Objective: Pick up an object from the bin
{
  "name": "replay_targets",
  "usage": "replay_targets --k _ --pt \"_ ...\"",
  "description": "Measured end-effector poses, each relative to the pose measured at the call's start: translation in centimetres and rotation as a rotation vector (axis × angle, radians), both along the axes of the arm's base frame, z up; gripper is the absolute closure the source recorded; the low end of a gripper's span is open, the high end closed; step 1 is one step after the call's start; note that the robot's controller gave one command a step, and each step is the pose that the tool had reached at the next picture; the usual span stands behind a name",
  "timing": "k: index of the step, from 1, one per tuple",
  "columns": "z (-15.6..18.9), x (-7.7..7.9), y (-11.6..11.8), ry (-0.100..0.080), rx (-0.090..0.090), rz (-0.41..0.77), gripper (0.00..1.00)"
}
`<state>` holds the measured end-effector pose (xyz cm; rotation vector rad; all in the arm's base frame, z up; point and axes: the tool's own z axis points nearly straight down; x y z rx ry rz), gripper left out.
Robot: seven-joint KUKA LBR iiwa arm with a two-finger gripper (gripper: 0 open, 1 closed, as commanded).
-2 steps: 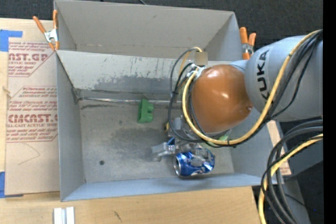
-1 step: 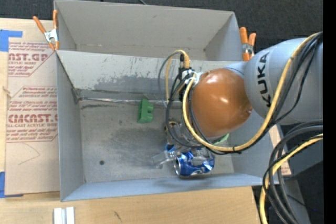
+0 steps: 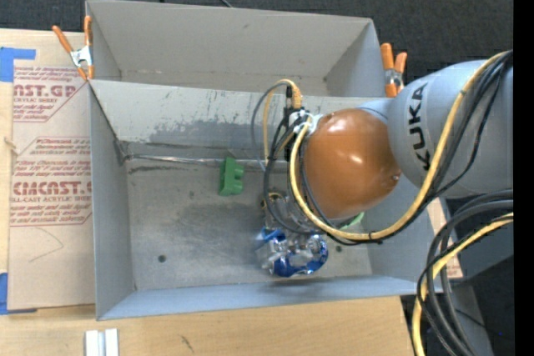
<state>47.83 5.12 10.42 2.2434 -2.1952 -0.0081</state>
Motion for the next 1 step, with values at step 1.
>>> replay_targets --k 1 --pt "11.50 1.76 1.63 -0.014 0.002 0.024 1.00"
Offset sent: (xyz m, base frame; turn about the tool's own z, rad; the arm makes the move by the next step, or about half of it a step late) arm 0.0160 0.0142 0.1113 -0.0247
